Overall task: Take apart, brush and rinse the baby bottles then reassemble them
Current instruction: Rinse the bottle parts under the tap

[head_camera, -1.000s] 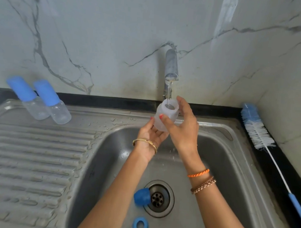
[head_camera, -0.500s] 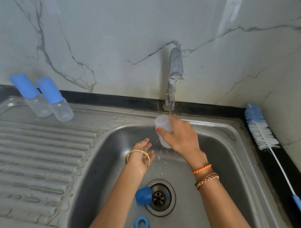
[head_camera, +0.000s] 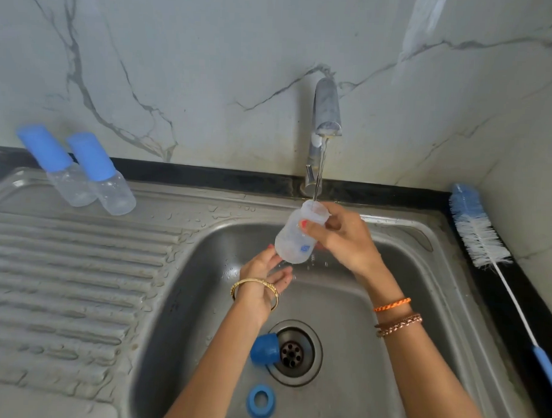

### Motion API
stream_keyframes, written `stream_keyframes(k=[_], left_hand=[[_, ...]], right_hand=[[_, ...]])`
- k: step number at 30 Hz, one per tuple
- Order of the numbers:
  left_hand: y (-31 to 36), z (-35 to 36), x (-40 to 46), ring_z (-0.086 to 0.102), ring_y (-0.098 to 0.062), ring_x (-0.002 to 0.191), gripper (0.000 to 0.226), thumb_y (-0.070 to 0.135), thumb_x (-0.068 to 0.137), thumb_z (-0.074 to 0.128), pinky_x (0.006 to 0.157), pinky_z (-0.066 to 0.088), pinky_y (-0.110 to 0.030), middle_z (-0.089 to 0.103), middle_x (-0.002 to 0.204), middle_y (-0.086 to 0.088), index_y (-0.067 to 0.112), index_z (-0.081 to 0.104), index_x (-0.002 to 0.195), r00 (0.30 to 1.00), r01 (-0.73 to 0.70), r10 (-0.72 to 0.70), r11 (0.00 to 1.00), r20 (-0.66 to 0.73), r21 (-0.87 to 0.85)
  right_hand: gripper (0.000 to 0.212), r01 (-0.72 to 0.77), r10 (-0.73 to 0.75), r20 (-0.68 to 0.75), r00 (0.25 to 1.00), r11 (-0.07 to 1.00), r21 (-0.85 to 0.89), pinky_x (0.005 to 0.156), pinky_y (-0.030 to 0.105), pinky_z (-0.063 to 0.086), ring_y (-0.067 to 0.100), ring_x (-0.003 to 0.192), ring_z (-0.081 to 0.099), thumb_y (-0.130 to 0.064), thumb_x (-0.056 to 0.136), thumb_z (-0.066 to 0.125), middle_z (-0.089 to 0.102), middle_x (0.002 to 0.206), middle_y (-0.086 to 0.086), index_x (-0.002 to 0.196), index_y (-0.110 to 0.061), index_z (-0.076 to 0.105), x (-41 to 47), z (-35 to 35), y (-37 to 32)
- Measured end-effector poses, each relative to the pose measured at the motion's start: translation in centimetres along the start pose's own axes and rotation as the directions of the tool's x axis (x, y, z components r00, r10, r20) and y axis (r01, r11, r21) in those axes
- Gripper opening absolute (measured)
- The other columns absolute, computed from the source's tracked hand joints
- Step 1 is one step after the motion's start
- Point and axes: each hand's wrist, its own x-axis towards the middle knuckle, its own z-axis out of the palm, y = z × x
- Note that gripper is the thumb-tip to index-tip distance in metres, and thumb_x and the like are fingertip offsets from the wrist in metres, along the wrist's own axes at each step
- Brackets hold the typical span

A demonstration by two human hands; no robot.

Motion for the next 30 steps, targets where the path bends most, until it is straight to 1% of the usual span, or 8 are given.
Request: stream_keyframes(k=[4, 9, 11, 13, 16, 19, 25, 30], left_hand=[[0.3, 0.6, -0.3, 0.064, -0.026, 0.091, 0.037, 0.029, 0.09, 0.057, 0.071, 0.055, -0.034, 0.062, 0.115, -0.014, 0.012, 0.052, 0.122, 0.992, -0.057, 0.053, 0.998, 0.116, 0.028], [2.1, 2.1, -0.3, 0.063, -0.017, 0.087, 0.018, 0.023, 0.079, 0.072, 0.072, 0.058, -0.031, 0.062, 0.096, -0.003, 0.02, 0.06, 0.092, 0.95, -0.306, 0.266, 0.894, 0.162, 0.328], [2.5, 2.7, 0.1, 0.06, -0.017, 0.096, 0.034, 0.032, 0.07, 0.079, 0.085, 0.052, -0.029, 0.062, 0.097, 0.002, 0.022, 0.063, 0.098, 0.907, -0.412, 0.371, 0.687, 0.199, 0.598], [2.8, 3.4, 0.1, 0.055, -0.016, 0.105, 0.048, 0.036, 0.074, 0.076, 0.087, 0.042, -0.02, 0.06, 0.11, 0.001, 0.019, 0.06, 0.116, 0.854, -0.452, 0.43, 0.338, 0.291, 0.826], [3.5, 4.7, -0.2, 0.051, -0.022, 0.116, 0.056, 0.042, 0.079, 0.069, 0.092, 0.039, -0.026, 0.057, 0.125, -0.006, 0.017, 0.052, 0.127, 0.824, -0.439, 0.38, -0.04, 0.42, 0.898], [3.8, 6.0, -0.4, 0.048, -0.027, 0.12, 0.057, 0.045, 0.083, 0.063, 0.093, 0.039, -0.031, 0.053, 0.13, -0.009, 0.015, 0.049, 0.129, 0.82, -0.437, 0.295, -0.232, 0.491, 0.869], [3.8, 6.8, -1.5, 0.05, -0.03, 0.114, 0.054, 0.042, 0.082, 0.065, 0.088, 0.041, -0.035, 0.052, 0.126, -0.012, 0.011, 0.05, 0.124, 0.799, -0.465, 0.239, -0.334, 0.551, 0.82], [4.1, 5.9, -3.0, 0.048, -0.029, 0.116, 0.059, 0.036, 0.079, 0.07, 0.098, 0.042, -0.037, 0.035, 0.131, -0.009, 0.016, 0.049, 0.131, 0.782, -0.497, 0.268, -0.276, 0.562, 0.823]], right_hand=[[0.01, -0.145, 0.157, -0.014, 0.988, 0.943, 0.299, 0.072, 0.029, 0.057, 0.013, 0.084, 0.066, -0.019, 0.087, 0.061, 0.068, 0.092, 0.001, 0.097, -0.018, 0.062, -0.7, 0.3, 0.2], [0.019, -0.431, 0.397, 0.273, 0.876, 0.392, 0.813, 0.07, 0.031, 0.057, 0.024, 0.082, 0.064, -0.024, 0.092, 0.049, 0.065, 0.089, 0.012, 0.097, -0.009, 0.059, -1.4, 0.4, 2.3], [0.026, -0.468, 0.449, 0.339, 0.827, 0.213, 0.858, 0.068, 0.035, 0.057, 0.027, 0.085, 0.061, -0.025, 0.092, 0.046, 0.062, 0.093, 0.017, 0.102, -0.003, 0.056, -1.1, 1.0, 3.6], [0.03, -0.477, 0.506, 0.359, 0.784, 0.123, 0.87, 0.063, 0.039, 0.057, 0.029, 0.087, 0.059, -0.023, 0.093, 0.043, 0.058, 0.097, 0.02, 0.108, 0.001, 0.053, -0.8, 1.6, 4.4], [0.03, -0.471, 0.567, 0.35, 0.745, 0.076, 0.879, 0.06, 0.038, 0.057, 0.03, 0.085, 0.058, -0.019, 0.095, 0.038, 0.057, 0.096, 0.02, 0.107, 0.005, 0.052, -0.3, 1.9, 4.7], [0.029, -0.428, 0.577, 0.337, 0.744, 0.024, 0.904, 0.066, 0.038, 0.054, 0.029, 0.079, 0.057, -0.016, 0.095, 0.035, 0.057, 0.089, 0.021, 0.094, 0.006, 0.054, -0.3, 1.7, 3.8], [0.026, -0.409, 0.605, 0.312, 0.733, 0.025, 0.912, 0.091, 0.038, 0.044, 0.03, 0.08, 0.056, -0.009, 0.095, 0.032, 0.056, 0.09, 0.022, 0.094, 0.008, 0.052, -1.1, 1.1, 3.1], [0.027, -0.453, 0.591, 0.315, 0.743, 0.097, 0.886, 0.094, 0.041, 0.042, 0.032, 0.084, 0.057, -0.009, 0.095, 0.032, 0.056, 0.093, 0.023, 0.1, 0.009, 0.052, -2.0, 1.0, 2.4]])
